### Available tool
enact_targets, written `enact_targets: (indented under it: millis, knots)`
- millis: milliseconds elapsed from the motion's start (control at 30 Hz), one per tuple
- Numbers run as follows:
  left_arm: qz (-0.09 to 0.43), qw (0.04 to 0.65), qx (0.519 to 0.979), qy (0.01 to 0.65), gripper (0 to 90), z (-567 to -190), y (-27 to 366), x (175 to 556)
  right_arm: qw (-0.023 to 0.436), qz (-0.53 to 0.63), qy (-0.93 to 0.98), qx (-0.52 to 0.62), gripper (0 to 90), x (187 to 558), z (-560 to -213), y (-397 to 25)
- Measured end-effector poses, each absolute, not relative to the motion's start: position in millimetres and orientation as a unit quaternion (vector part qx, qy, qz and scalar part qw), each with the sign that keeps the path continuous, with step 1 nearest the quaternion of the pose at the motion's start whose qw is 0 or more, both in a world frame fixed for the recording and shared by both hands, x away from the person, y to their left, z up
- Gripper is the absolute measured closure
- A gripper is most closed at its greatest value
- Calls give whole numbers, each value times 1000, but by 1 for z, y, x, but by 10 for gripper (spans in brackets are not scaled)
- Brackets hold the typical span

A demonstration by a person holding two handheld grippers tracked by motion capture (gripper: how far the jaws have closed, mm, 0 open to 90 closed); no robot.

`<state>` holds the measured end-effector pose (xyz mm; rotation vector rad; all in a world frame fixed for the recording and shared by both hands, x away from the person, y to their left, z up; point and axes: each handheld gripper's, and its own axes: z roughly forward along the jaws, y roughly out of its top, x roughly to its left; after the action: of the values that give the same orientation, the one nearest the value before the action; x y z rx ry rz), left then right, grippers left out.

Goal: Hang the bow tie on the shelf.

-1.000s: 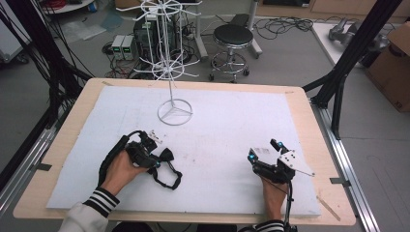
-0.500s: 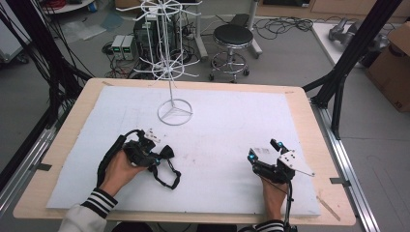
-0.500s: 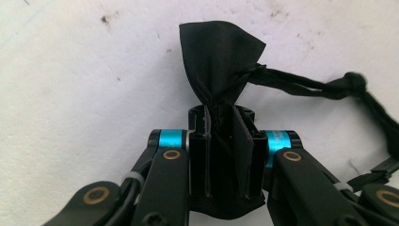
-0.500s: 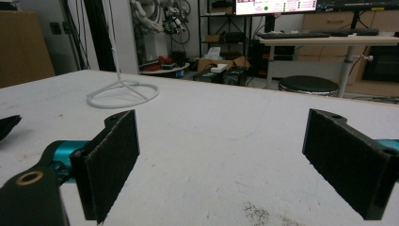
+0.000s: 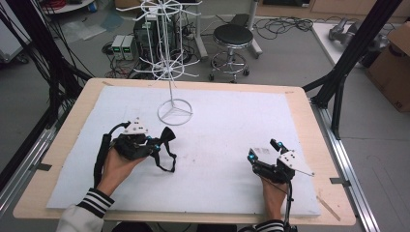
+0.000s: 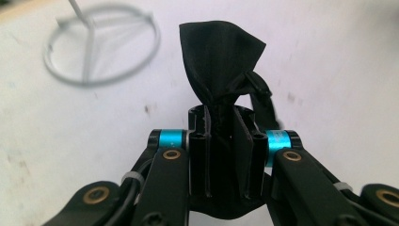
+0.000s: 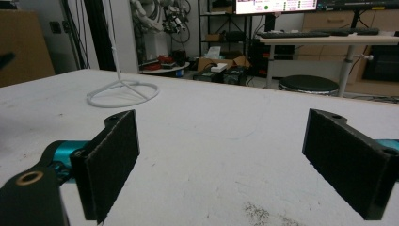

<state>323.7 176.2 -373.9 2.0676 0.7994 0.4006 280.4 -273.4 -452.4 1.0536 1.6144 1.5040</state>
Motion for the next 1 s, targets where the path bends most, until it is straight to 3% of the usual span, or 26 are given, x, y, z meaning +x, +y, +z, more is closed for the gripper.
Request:
enact_targets:
  millis: [300, 1000]
  knots:
    - [204, 498, 785, 306, 774, -360, 184, 319, 342, 577, 621, 405, 105, 280, -452, -273]
    - [257, 542, 751, 278, 774, -299, 183, 331, 341, 576, 622, 406, 105, 281, -452, -273]
